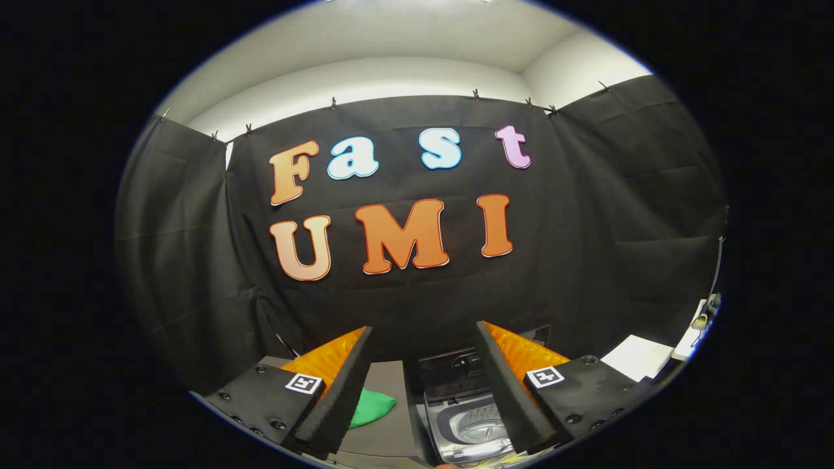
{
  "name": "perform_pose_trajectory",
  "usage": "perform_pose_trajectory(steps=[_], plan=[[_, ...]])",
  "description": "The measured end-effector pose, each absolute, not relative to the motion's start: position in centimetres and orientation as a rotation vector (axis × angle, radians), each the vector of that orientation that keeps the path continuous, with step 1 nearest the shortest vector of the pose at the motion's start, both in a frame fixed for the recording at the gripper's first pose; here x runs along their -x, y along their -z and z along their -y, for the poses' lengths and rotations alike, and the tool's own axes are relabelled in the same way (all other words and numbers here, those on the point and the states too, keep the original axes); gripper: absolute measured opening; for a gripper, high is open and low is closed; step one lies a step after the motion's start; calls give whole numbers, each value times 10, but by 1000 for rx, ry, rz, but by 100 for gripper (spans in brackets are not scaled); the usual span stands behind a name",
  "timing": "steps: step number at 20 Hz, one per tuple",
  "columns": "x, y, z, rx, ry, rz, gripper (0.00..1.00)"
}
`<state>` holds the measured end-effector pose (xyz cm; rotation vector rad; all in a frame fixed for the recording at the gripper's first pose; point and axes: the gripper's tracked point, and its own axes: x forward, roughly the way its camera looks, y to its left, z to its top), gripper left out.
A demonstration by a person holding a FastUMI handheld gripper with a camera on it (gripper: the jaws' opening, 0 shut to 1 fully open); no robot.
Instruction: Put the clothes into the washing machine and then close the washing machine lid.
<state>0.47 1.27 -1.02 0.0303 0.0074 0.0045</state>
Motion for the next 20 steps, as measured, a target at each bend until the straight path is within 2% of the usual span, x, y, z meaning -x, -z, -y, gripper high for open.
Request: perform_pose_trajectory(steps=[8, 15, 20], plan=[[-3, 34, -74, -32, -78, -66, 98], [-6, 102, -176, 3, -248, -207, 98], [-19, 154, -219, 92, -265, -294, 99]])
